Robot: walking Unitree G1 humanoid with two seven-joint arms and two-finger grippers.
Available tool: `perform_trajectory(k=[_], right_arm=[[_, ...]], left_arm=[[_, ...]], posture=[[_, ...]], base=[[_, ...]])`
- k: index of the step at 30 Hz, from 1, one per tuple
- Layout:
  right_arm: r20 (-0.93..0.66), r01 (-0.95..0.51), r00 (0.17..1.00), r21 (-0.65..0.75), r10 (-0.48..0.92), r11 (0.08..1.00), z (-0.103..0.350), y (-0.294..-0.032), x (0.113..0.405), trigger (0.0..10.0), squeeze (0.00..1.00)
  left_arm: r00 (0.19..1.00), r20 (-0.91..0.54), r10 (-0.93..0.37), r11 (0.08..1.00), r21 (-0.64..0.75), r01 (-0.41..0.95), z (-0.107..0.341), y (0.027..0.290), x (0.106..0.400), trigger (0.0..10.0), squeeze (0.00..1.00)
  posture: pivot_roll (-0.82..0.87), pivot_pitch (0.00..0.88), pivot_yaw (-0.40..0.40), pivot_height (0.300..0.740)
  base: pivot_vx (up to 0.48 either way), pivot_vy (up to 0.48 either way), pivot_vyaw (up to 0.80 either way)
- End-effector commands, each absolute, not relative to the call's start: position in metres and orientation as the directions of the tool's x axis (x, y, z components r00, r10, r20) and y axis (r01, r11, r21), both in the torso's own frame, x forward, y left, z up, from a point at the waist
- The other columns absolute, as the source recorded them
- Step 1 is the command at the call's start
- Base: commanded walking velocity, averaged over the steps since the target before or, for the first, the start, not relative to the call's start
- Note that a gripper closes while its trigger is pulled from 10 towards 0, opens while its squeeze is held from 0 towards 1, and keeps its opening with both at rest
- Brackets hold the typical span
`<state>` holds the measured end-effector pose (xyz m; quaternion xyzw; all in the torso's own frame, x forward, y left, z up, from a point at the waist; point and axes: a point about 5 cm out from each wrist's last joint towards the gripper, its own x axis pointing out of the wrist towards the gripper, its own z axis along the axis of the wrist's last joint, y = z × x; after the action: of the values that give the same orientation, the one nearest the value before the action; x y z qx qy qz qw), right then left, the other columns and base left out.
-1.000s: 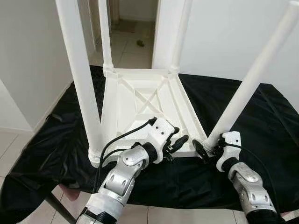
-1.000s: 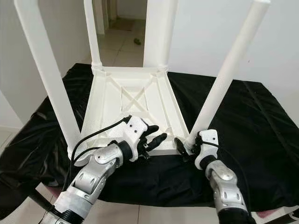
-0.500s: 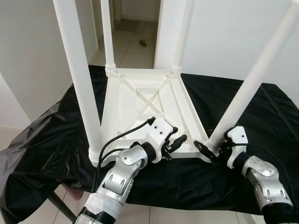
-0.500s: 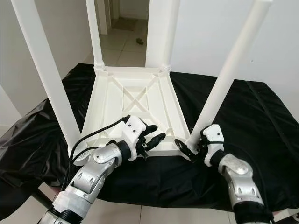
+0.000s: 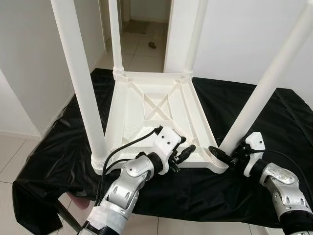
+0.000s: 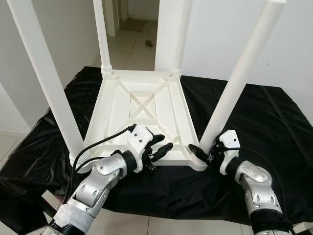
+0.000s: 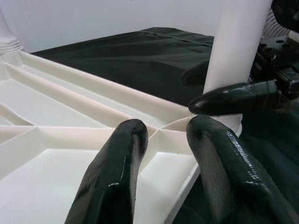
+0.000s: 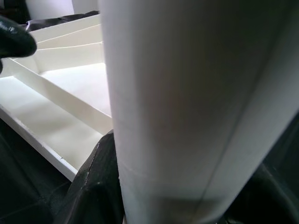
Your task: Building children table
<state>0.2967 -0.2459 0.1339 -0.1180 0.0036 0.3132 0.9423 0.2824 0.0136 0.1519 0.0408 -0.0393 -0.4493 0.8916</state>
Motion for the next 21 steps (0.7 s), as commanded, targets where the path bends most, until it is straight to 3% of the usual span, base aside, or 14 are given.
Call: perform_trajectory(k=[1, 11, 13, 14, 20, 21], right_arm=[[-0.13, -0.524, 0.852, -0.204, 0.508, 0.827, 0.12, -0.252, 0.295, 0.0, 0.0], [-0.088, -0.308, 0.951, -0.169, 0.297, 0.936, 0.11, -0.25, 0.295, 0.0, 0.0], [-0.082, -0.243, 0.969, -0.153, 0.232, 0.958, 0.107, -0.248, 0.294, 0.0, 0.0], [-0.085, -0.122, 0.99, -0.126, 0.112, 0.985, 0.102, -0.241, 0.293, 0.0, 0.0], [-0.088, -0.024, 0.996, -0.12, 0.014, 0.992, 0.099, -0.234, 0.291, 0.0, 0.0], [-0.073, 0.1, 0.992, -0.105, -0.107, 0.989, 0.098, -0.231, 0.29, 0.0, 0.0]], left_arm=[[0.59, -0.001, -0.808, 0.587, 0.103, 0.803, 0.143, 0.015, 0.28, 10.0, 0.0], [0.562, -0.003, -0.827, 0.56, 0.092, 0.824, 0.142, 0.01, 0.27, 10.0, 0.0], [0.553, 0.006, -0.833, 0.551, 0.084, 0.83, 0.145, 0.008, 0.268, 10.0, 0.0], [0.53, 0.02, -0.848, 0.529, 0.082, 0.844, 0.151, 0.005, 0.264, 10.0, 0.0], [0.515, 0.026, -0.857, 0.515, 0.086, 0.853, 0.153, 0.003, 0.261, 10.0, 0.0], [0.508, 0.029, -0.861, 0.509, 0.084, 0.857, 0.155, 0.002, 0.26, 10.0, 0.0]], posture=[[-0.03, 0.0, -0.019, 0.74], [-0.04, 0.002, -0.019, 0.74], [-0.03, 0.004, -0.017, 0.74], [-0.03, 0.01, -0.014, 0.74], [-0.03, 0.011, -0.015, 0.74], [-0.03, 0.015, -0.017, 0.74]], base=[[0.0, 0.0, 0.0], [0.0, 0.0, 0.0], [0.0, 0.0, 0.0], [0.0, 0.0, 0.0], [0.0, 0.0, 0.0], [0.0, 0.0, 0.0]])
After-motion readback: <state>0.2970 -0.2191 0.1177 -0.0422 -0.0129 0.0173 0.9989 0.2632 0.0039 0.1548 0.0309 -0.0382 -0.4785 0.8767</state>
